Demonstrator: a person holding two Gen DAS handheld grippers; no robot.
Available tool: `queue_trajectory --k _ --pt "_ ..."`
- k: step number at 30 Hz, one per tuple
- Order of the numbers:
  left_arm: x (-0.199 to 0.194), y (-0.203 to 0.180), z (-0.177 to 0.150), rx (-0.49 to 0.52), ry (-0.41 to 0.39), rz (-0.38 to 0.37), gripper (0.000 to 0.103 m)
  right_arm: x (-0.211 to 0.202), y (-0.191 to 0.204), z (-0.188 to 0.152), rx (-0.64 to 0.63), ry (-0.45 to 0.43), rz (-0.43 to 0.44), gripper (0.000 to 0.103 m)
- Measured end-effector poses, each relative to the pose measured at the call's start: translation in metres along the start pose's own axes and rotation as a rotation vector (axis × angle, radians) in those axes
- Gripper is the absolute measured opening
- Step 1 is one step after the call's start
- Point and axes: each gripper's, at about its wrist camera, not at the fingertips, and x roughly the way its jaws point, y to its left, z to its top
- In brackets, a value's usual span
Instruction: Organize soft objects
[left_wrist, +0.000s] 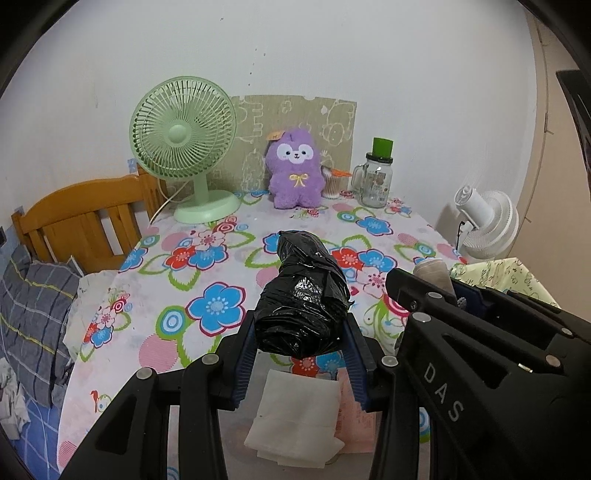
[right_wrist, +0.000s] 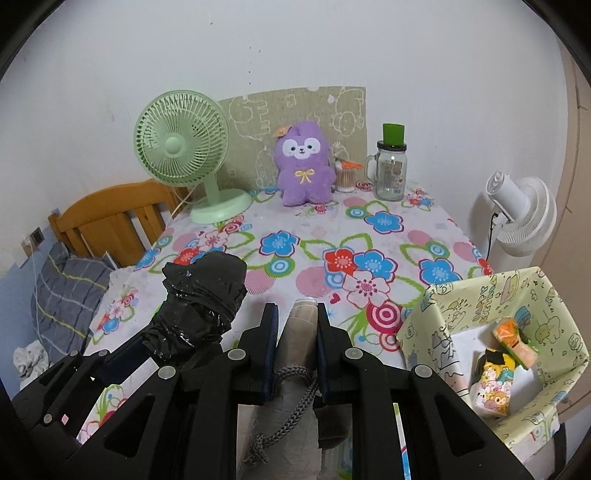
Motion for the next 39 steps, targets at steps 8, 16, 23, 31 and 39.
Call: queue_trajectory --k 8,16,23,31,39 --pt "-0.007 -0.010 0.006 0.007 -0.015 -0.008 0.045 -0.012 -0.005 0.006 0.003 -0.018 -0.002 0.022" --pt "-0.007 -0.024 0.009 0.013 -0.022 -0.022 0.045 -0.019 -0.018 0.008 0.010 -0.029 -0.008 0.022" --pt "-0.004 -0.042 0.009 0.024 -0.021 -0.042 0.045 -0.022 -0.036 0.006 0.019 -0.027 -0.026 0.022" --pt "-0.001 -0.068 0.012 0.049 -0.023 -0.069 0.045 -0.027 -0.062 0.005 0.047 -0.031 -0.050 0.022" --pt "0.001 -0.095 0.019 0.080 -0.031 -0.098 0.045 -0.037 -0.090 0.008 0.076 -0.050 -0.074 0.022"
